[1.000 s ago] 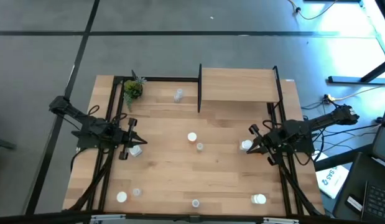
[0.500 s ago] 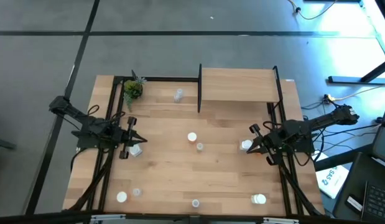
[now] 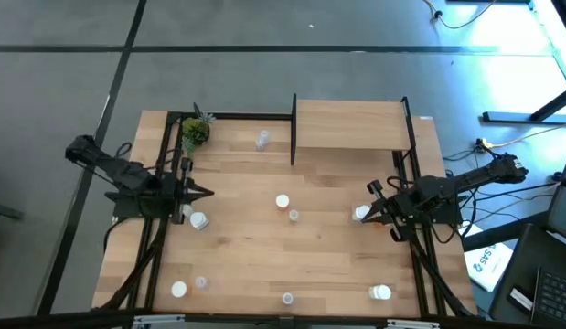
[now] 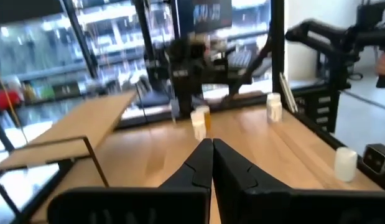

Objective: Pick and place medicine bottles onto shelf by color
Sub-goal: Put the left white pill bottle on the shelf

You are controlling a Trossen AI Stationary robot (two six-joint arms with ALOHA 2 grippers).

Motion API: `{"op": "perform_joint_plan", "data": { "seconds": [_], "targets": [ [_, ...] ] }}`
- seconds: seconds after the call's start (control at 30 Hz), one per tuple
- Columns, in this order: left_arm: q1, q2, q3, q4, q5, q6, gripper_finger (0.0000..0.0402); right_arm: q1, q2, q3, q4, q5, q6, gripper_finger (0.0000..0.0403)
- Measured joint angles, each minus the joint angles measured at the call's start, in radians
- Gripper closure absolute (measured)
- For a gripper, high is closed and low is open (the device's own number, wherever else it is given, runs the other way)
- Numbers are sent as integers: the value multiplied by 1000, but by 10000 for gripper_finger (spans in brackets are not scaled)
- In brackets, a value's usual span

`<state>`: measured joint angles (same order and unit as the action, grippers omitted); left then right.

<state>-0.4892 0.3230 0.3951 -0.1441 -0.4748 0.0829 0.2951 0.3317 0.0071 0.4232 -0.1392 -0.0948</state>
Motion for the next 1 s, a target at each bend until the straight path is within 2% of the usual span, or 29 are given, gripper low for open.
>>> {"op": "perform_joint_plan", "data": {
  "seconds": [0.1, 0.23, 0.5, 0.7, 0.9, 1.0],
  "targets": [
    [0, 106, 105, -121, -8, -115, 401, 0, 0, 3, -6, 25, 20, 384],
    [0, 251, 243, -277, -8, -266, 401, 0, 0, 58, -97, 62, 44, 384],
    [0, 479, 463, -557, 34, -576, 401, 0, 85, 308, -433, 107, 91, 384],
    [0, 596, 550, -698, 152, -819, 401, 0, 238, 489, -643, 158, 172, 384],
    [0, 667, 572, -838, 305, -1072, 401, 0, 394, 590, -710, 158, 260, 384],
    [-2, 683, 572, -861, 326, -1119, 401, 0, 466, 626, -708, 158, 284, 384]
  ]
}}
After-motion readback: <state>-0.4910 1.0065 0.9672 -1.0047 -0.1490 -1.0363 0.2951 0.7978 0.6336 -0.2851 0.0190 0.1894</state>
